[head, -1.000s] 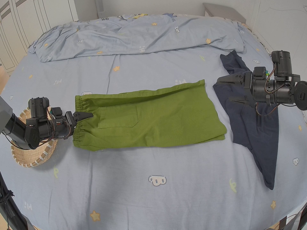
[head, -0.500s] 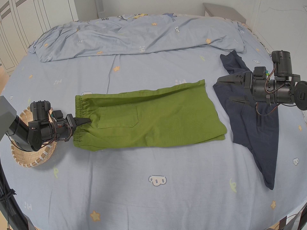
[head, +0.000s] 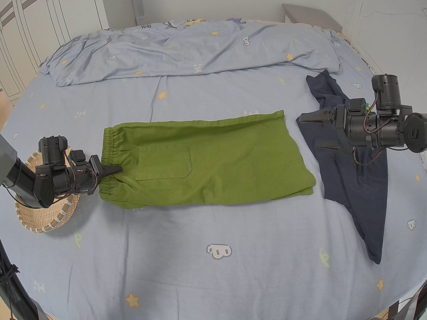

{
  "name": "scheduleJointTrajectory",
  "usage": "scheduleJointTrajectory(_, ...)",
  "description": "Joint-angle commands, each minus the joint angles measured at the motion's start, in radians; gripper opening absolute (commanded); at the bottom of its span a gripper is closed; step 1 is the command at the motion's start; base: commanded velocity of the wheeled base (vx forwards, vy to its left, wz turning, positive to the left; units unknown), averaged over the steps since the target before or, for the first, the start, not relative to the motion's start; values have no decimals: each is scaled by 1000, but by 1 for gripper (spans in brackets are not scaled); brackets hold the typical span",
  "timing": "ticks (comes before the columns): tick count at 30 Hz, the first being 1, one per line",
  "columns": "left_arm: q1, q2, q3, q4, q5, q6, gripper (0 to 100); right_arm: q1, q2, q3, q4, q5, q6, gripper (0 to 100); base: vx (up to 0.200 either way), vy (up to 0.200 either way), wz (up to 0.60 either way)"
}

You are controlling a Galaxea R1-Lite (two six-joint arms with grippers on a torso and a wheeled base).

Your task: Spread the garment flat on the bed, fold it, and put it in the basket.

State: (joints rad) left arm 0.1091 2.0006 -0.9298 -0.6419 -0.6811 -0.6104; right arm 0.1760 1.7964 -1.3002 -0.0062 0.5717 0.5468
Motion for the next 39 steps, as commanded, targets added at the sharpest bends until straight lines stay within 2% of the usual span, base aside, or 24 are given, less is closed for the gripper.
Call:
scheduleJointTrajectory(1, 1, -51, -11, 39, -2, 0, 0, -3, 60, -62, 84, -1, -13, 100, 0, 0, 0)
scheduleJointTrajectory(2, 1, -65, -21, 79, -2, 1, 0, -7, 101, -136, 221, -12, -76, 100, 0, 0, 0)
scheduleJointTrajectory(3, 1, -65, -21, 82, -2, 1, 0, -9, 104, -142, 233, -12, -87, 100, 0, 0, 0)
scheduleJointTrajectory(4, 1, -65, -24, 91, -2, 5, 0, -10, 133, -162, 276, -19, -145, 100, 0, 0, 0)
scheduleJointTrajectory(5, 1, -65, -24, 91, -2, 5, 0, -10, 133, -162, 276, -19, -145, 100, 0, 0, 0)
scheduleJointTrajectory(7, 1, -63, -24, 91, -2, 6, 0, -33, 193, -169, 281, -32, -199, 100, 0, 0, 0)
scheduleJointTrajectory(11, 0, -62, -26, 91, -2, 6, 0, -44, 244, -186, 285, -19, -203, 100, 0, 0, 0)
scheduleJointTrajectory(16, 1, -62, -26, 91, -2, 6, 0, -58, 308, -194, 288, -6, -261, 100, 0, 0, 0)
scheduleJointTrajectory(20, -2, -62, -24, 91, -2, 6, 0, -69, 328, -194, 290, 53, -278, 100, 0, 0, 0)
scheduleJointTrajectory(23, -3, -62, -23, 91, -2, 6, 0, -73, 333, -192, 287, 73, -281, 100, 0, 0, 0)
scheduleJointTrajectory(31, -6, -62, -23, 91, -2, 6, 0, -67, 363, -188, 291, 85, -312, 100, 0, 0, 0)
scheduleJointTrajectory(36, -6, -62, -23, 91, -2, 8, 0, -75, 371, -185, 291, 201, -314, 100, 0, 0, 0)
scheduleJointTrajectory(37, -6, -62, -23, 91, -2, 8, 0, -75, 371, -185, 291, 201, -314, 100, 0, 0, 0)
scheduleJointTrajectory(39, -6, -63, -21, 91, -3, 8, 0, -81, 374, -189, 290, 247, -314, 100, 0, 0, 0)
